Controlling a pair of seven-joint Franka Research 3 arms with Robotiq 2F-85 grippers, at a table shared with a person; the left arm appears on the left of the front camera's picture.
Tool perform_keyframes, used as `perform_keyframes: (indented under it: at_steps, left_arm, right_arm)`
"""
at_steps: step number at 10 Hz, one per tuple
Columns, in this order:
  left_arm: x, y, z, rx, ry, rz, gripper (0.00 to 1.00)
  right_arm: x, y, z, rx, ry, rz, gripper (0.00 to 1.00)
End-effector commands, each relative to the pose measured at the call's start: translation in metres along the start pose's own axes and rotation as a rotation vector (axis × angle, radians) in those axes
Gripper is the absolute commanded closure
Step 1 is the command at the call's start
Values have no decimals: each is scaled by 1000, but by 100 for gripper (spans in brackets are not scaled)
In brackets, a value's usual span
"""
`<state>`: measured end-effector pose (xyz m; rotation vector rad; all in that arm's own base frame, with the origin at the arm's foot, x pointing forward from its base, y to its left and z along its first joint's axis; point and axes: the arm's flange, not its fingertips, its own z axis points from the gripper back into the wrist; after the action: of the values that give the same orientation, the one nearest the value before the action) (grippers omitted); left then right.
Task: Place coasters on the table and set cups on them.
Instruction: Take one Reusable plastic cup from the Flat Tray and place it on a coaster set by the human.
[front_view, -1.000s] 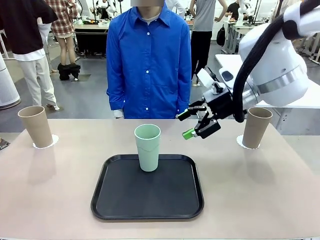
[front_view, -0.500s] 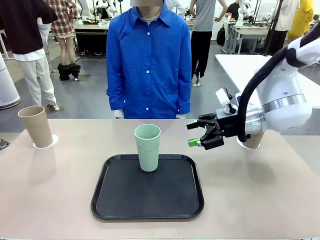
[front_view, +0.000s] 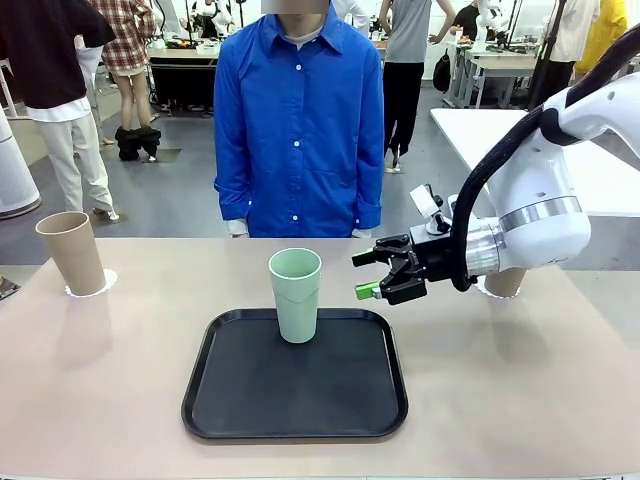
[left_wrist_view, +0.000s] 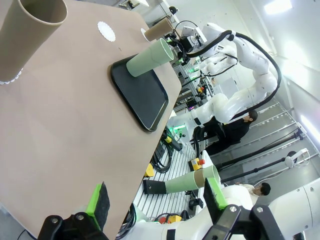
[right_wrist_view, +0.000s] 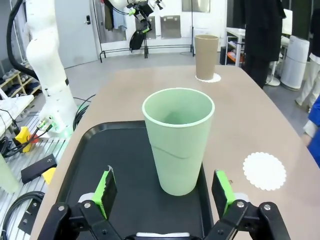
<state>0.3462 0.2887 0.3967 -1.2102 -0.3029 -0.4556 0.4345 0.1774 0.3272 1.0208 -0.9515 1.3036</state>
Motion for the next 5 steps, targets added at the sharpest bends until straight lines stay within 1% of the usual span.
perform_keyframes:
  at_steps: [1, 2, 3, 4, 5]
  left_arm:
    - [0, -2, 1, 4, -1, 2, 0]
    - [0, -2, 1, 4, -1, 2, 0]
    - [0, -2, 1, 4, -1, 2, 0]
    - [0, -2, 1, 4, -1, 2, 0]
    - [0, -2, 1, 4, -1, 2, 0]
  right_arm:
    - [-2, 3, 5, -10, 0, -5, 0]
    - [0, 0, 0, 0, 0, 0, 0]
    - [-7, -6, -13, 96, -34, -5, 0]
    - [-12, -14, -18, 80, -52, -10, 0]
    - [-17, -17, -23, 71, -47, -14, 0]
